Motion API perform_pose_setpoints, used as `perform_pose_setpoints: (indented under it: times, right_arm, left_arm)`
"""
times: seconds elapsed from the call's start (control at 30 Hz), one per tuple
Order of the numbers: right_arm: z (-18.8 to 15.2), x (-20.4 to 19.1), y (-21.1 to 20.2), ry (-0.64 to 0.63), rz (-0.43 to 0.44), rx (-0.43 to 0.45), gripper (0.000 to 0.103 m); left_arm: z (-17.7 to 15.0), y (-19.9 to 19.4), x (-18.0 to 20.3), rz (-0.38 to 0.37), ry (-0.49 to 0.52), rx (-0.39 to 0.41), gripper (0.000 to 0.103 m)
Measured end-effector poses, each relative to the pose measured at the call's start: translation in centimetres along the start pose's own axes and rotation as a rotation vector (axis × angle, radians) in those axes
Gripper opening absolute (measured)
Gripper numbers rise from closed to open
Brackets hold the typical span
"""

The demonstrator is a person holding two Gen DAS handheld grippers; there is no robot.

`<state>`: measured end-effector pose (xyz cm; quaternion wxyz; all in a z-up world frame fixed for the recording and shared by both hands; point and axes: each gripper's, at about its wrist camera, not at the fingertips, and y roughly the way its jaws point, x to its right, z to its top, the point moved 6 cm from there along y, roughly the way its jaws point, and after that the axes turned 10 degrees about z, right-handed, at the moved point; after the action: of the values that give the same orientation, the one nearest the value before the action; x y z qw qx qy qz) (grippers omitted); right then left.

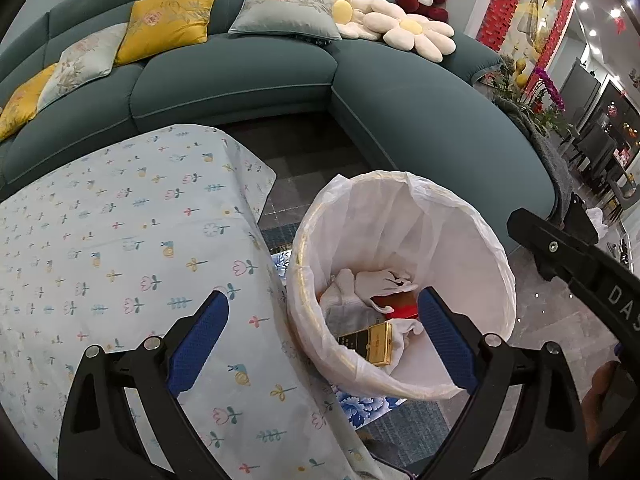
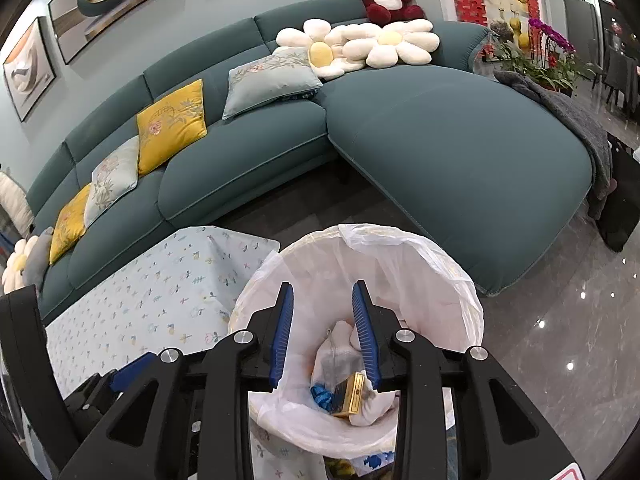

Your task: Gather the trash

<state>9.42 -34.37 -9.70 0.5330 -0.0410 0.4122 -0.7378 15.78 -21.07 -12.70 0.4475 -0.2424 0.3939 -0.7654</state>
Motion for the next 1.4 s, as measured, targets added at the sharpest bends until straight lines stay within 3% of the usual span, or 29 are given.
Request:
perform_pose_setpoints:
  times: [0.23, 0.5, 0.97, 1.07, 1.4]
  right_arm:
    - [-0.3, -1.1, -1.9, -0.110, -0.065, -0.004, 0.059]
    - [-0.6, -2.0, -3.4, -0.210, -0.075, -0.031, 0.059]
    - [-2.5, -1.4, -4.1, -0.235, -0.053, -0.107, 0.070]
    - [-2.5, -1.9, -4.4, -0.260, -0.047, -0.113, 0.083]
    - [-2.4, -1.1, -5.9, -0.301, -0.107, -0.125, 0.084]
  left_arm:
    - [-0.6, -1.9, -1.0, 0.050, -0.008, 0.008, 0.091]
    - [-1.5, -2.8, -1.4, 0.124, 0.005, -0.019, 0.091]
    - [-3.6, -4.9, -2.1, 0.149, -0.021, -0.051, 0.091]
    - [-3.8, -5.4, -2.3, 0.151, -0.026, -0.054, 0.091]
    - [-4.2, -6.5, -2.3, 0.154, -0.016, -0.052, 0.091]
